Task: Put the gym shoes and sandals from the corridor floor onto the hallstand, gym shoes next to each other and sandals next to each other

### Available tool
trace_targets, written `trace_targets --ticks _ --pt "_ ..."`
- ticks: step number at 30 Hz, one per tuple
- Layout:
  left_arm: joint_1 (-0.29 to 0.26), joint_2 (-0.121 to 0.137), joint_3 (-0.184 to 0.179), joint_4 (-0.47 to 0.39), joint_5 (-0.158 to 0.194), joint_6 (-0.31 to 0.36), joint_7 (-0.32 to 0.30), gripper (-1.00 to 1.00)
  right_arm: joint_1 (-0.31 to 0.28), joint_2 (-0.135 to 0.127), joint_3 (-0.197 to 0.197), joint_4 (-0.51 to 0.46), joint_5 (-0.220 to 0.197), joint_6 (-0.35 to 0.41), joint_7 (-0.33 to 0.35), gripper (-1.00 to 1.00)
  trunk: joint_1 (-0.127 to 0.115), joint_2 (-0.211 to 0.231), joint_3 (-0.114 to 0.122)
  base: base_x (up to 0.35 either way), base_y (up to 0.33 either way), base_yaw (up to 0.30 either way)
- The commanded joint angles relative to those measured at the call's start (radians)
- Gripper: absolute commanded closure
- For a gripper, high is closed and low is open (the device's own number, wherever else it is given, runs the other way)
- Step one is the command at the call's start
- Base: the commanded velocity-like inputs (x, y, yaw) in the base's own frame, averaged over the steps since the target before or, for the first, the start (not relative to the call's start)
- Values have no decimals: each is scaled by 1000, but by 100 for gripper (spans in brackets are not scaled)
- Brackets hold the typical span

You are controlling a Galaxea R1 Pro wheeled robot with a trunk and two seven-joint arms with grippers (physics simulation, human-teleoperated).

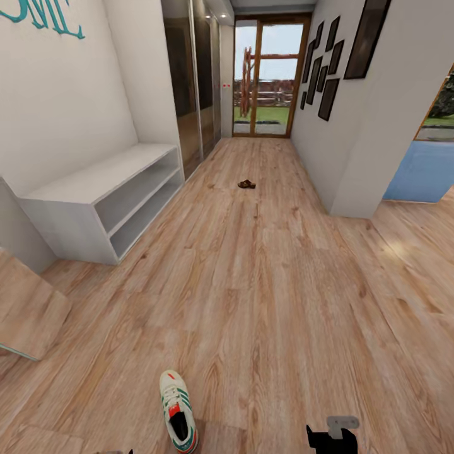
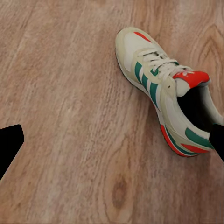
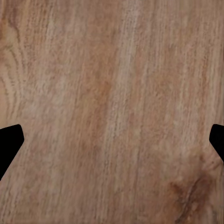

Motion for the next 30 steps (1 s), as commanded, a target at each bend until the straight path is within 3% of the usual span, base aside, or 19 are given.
trace_targets --ticks 1,7,10,12,14,16,17,18,19,30 --pt "-1 0 4 1 11 1 -9 -100 0 0 0 0 2 -3 -2 -100 0 0 -1 231 -185 97" --pt "-13 -5 1 -5 18 16 15 -100 -1 0 -1 -21 2 -3 2 -100 0 0 -2 228 -187 37" --pt "-35 -19 0 -17 19 26 39 -100 -1 0 -1 -98 2 -2 2 -100 0 0 -2 190 -151 8" --pt "-109 -41 -3 -21 13 75 71 -100 -2 -1 -1 -263 3 28 2 -100 0 0 -2 93 -71 4" --pt "-174 -64 -6 -22 7 136 105 -100 -2 -1 -1 -409 4 87 3 -100 0 0 -2 48 -36 2" --pt "-230 -92 -8 -31 1 202 145 -100 -2 -1 0 -583 3 232 5 -100 0 0 -2 22 -17 1" --pt "-238 -97 -8 -32 0 212 152 -100 -2 -1 0 -619 3 268 5 -100 0 0 -2 11 -8 0" --pt "-249 -102 -9 -34 -1 226 161 -100 -2 -2 0 -686 3 333 6 -100 0 0 -2 9 -7 0" --pt "-255 -107 -9 -36 -1 236 172 -100 -2 -6 2 -837 2 479 7 -100 0 0 -2 2 -1 0" --pt "-254 -107 -9 -39 -2 239 173 -100 0 -11 2 -882 9 523 5 -100 0 0 -2 0 0 0"
